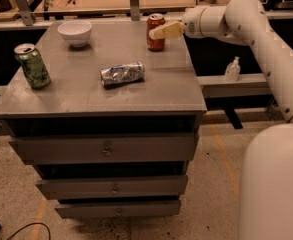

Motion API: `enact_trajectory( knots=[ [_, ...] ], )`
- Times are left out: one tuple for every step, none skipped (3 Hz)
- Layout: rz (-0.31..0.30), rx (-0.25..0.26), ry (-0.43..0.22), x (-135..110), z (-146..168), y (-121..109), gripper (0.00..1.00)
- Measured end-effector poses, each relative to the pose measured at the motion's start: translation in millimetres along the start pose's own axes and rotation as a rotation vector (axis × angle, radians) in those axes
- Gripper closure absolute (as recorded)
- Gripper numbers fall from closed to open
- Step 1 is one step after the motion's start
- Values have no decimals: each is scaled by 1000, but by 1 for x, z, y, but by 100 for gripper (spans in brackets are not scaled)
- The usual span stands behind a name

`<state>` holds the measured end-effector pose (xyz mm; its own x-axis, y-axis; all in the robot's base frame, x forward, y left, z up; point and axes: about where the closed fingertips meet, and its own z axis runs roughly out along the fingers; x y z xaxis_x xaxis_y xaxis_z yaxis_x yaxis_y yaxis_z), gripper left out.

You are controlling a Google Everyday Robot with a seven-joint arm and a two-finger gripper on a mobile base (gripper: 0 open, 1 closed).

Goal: Knock coke can over

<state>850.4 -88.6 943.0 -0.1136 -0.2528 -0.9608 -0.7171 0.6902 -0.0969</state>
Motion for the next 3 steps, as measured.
enact_trajectory(
  knots=[
    [40,32,-29,15,35,-12,0],
    [74,30,-43,24,64,-17,18],
    [86,7,-51,32,78,-17,42]
  ],
)
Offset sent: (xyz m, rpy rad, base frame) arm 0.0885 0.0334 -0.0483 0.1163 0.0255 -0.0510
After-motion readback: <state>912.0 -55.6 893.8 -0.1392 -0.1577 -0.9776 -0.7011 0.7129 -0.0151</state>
